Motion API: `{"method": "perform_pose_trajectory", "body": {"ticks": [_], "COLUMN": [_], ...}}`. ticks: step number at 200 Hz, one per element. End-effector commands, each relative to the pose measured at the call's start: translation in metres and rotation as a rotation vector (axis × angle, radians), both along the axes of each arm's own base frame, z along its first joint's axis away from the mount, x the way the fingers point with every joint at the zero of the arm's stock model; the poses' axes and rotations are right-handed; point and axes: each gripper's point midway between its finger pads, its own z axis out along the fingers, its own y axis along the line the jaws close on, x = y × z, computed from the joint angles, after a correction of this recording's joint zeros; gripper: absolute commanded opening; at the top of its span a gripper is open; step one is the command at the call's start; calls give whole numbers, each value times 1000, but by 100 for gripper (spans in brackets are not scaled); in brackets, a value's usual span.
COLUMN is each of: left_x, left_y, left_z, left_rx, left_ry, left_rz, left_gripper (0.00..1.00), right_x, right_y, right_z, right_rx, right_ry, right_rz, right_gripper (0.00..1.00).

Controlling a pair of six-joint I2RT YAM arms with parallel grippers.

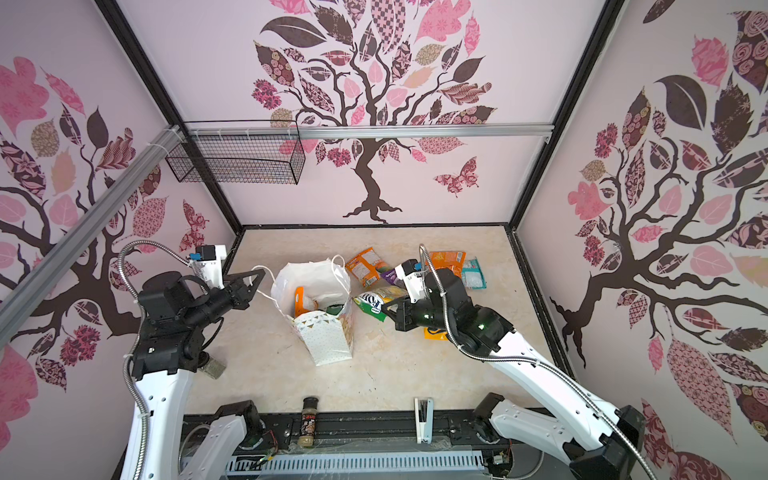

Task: Place the snacks into the paper bag
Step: 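Lift the green packet with the right gripper toward the bag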

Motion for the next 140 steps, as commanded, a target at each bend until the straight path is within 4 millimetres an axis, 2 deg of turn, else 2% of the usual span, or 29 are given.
{"method": "perform_pose_trajectory", "body": {"ticks": [1,80,140], "left_x": [-2,-2,-2], "left_y": [-1,-4,-4], "left_z": [10,10,11], "left_rx": [1,-7,-9], "left_ry": [-42,-43,-46], "left_rz": [-10,-28,-33], "left_gripper": [0,0,0], "right_x": [-11,-25,-37], "right_y": [5,10,18], "right_z": [41,110,141], "right_rx": [54,158,220], "right_ry": [-76,-162,-179], "right_rz": [80,158,246], "right_gripper": [0,0,0]}}
